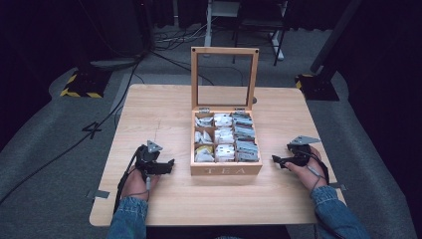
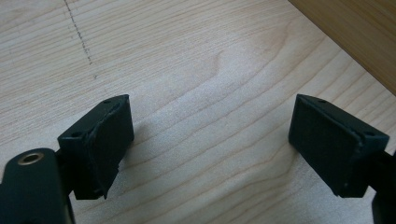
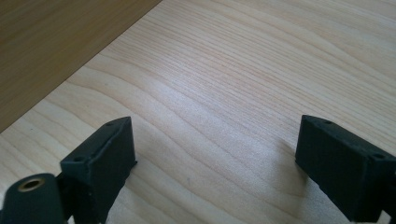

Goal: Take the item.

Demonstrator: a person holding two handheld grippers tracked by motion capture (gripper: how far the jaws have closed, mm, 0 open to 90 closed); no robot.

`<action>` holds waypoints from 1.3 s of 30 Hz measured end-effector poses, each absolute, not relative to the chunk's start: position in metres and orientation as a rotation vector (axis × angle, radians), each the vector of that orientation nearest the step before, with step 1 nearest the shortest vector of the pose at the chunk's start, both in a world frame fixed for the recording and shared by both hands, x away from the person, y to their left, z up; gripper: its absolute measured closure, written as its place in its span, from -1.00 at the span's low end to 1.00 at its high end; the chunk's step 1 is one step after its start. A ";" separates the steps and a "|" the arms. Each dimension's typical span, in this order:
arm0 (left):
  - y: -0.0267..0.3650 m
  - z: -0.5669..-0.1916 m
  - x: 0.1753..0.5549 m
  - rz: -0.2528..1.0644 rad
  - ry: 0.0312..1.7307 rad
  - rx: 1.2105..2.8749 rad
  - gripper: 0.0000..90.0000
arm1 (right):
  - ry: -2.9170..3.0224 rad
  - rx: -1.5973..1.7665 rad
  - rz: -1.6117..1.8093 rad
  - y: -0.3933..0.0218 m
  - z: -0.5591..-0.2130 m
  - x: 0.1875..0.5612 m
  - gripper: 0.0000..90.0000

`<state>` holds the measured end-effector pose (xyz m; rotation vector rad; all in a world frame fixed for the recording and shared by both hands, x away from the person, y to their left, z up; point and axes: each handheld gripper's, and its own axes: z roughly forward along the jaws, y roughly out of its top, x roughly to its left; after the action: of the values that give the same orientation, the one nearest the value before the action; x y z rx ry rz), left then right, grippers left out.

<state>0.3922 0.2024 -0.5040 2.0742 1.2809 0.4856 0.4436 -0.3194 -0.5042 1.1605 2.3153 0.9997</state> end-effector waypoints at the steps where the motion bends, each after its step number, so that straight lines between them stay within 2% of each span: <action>1: 0.202 -0.504 0.392 0.486 1.281 2.073 -0.68 | 2.317 1.159 1.002 -0.319 -0.504 0.444 -0.73; 10: 0.202 -0.504 0.392 0.486 1.281 2.073 -0.68 | 2.310 1.158 1.016 -0.318 -0.504 0.442 -0.63; 11: 0.202 -0.504 0.392 0.486 1.280 2.074 -0.68 | 2.306 1.153 1.029 -0.318 -0.503 0.441 -0.36; 13: 0.202 -0.504 0.392 0.486 1.280 2.074 -0.68 | 2.315 1.144 1.032 -0.319 -0.501 0.440 -0.22; 24: 0.202 -0.504 0.393 0.486 1.279 2.072 -0.68 | 2.249 1.203 1.191 -0.316 -0.465 0.428 -0.11; 39: 0.202 -0.504 0.393 0.487 1.280 2.071 -0.68 | 2.280 1.061 1.301 -0.280 -0.409 0.407 -0.04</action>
<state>0.3928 0.2023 -0.5042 2.0715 1.2800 0.4869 0.4073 -0.2804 -0.4088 1.0611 2.2798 1.3012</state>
